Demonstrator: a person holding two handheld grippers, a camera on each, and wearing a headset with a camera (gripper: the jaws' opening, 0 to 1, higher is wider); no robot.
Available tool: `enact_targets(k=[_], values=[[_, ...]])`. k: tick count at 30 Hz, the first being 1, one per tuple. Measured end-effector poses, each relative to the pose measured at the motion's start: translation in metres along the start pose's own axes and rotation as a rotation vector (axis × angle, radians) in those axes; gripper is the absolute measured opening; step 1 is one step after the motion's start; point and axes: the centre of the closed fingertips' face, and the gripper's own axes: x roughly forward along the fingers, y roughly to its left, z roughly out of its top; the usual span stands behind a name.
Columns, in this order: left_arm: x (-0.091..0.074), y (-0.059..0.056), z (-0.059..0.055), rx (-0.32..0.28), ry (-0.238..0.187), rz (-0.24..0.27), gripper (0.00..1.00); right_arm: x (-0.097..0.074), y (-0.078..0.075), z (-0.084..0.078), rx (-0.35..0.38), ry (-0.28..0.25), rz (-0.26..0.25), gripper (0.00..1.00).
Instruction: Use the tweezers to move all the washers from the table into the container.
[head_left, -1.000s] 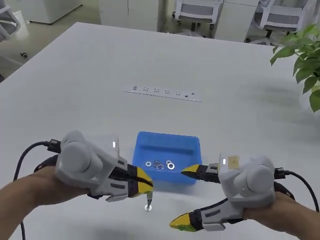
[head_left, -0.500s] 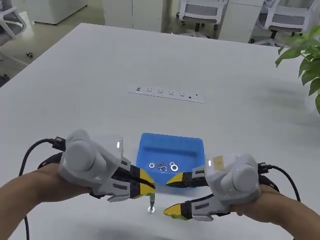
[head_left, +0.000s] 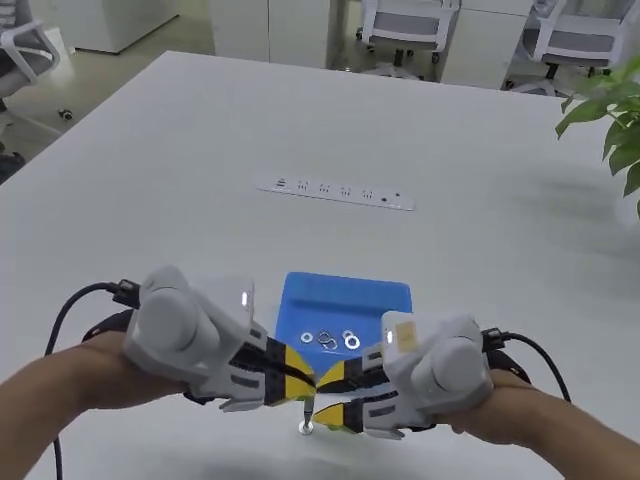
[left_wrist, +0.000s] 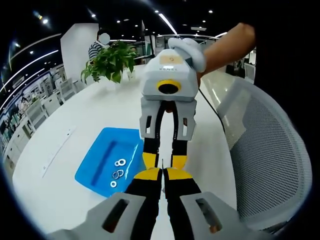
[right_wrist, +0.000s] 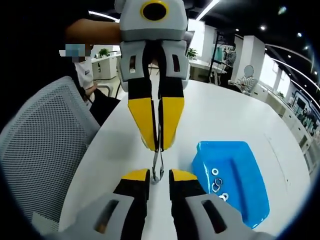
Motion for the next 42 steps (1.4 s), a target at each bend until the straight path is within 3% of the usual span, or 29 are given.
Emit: enact_targets(k=[8, 19, 31, 42], values=[[0.0, 0.003, -0.001, 0.01, 0.011, 0.004, 0.06, 0.005, 0.001, 0.0, -0.008, 0.011, 0.018, 0.1], [0.001, 0.001, 0.0, 0.017, 0.013, -0.01, 0.06, 0.004, 0.002, 0.0, -0.017, 0.026, 0.005, 0.1], [0.001, 0.003, -0.002, 0.014, 0.016, -0.01, 0.06, 0.01, 0.004, -0.002, -0.03, 0.045, 0.035, 0.13], [0.002, 0.004, -0.002, 0.014, 0.015, -0.008, 0.06, 0.015, 0.002, -0.001, -0.048, 0.057, 0.03, 0.1]])
